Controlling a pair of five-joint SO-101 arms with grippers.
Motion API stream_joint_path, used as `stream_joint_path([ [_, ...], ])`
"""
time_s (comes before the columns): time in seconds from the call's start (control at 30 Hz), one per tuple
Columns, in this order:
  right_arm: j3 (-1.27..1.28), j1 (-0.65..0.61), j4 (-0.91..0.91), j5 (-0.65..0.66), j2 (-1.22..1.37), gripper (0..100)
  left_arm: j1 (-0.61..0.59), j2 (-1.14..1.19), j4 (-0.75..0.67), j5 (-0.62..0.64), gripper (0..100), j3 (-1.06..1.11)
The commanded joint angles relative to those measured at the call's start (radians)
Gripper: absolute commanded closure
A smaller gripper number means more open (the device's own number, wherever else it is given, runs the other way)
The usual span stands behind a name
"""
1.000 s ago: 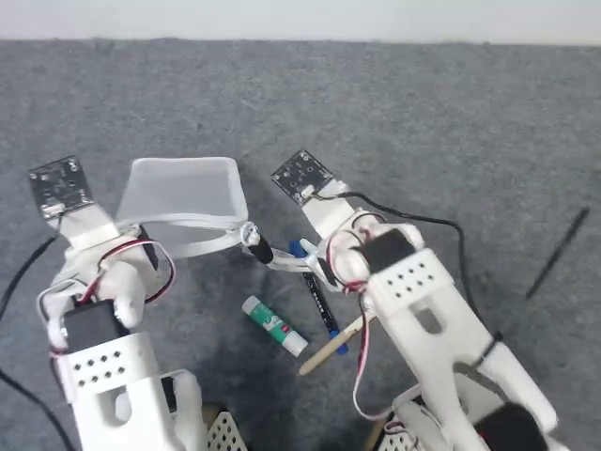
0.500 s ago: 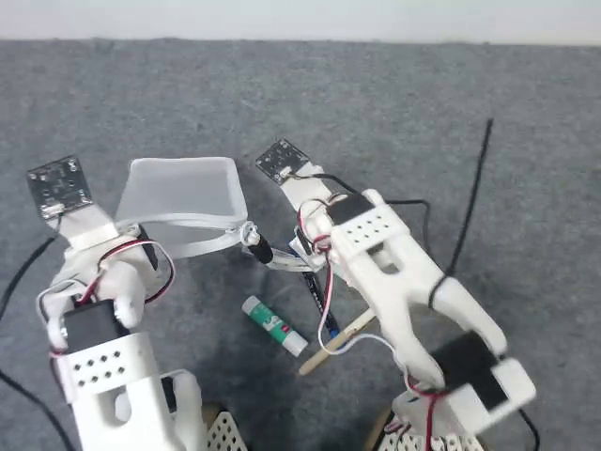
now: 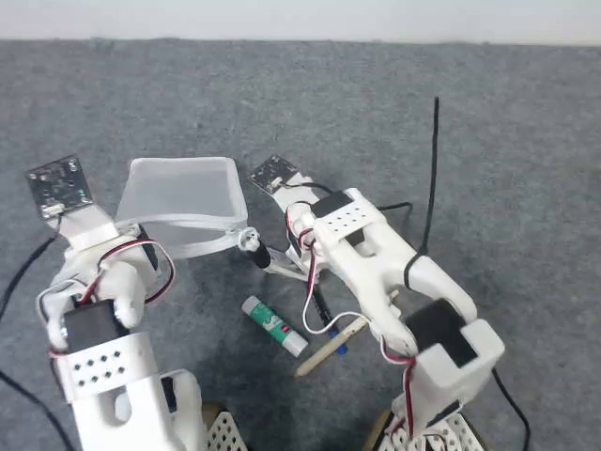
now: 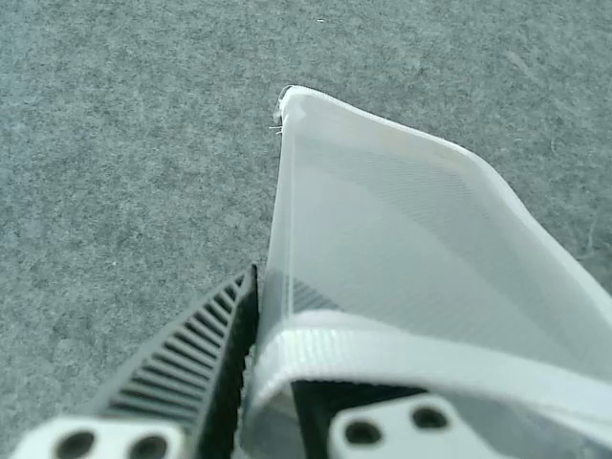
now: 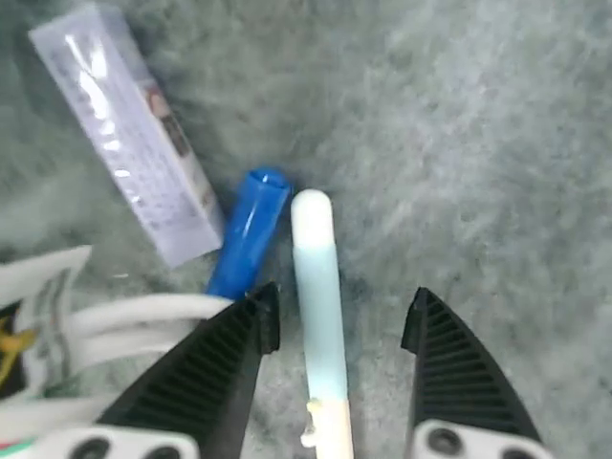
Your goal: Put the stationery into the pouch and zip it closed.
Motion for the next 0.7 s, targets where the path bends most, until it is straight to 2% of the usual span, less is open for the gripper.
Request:
stream_joint_path([
  [0.0, -0.083, -0.012, 0.019, 0.014, 0.025, 80.5, -0.008, 0.002, -0.011, 0.014, 99, -0.068],
  [0.3, -0.267, 0.018, 0.131, 0.014, 0.203, 99.1, -0.008, 0.002, -0.011, 0.014, 99, -0.067],
  [0.67, -0.299, 0.070, 0.222, 0.005, 0.162, 99.1, -0.003, 0.002, -0.012, 0.015, 99, -0.067],
])
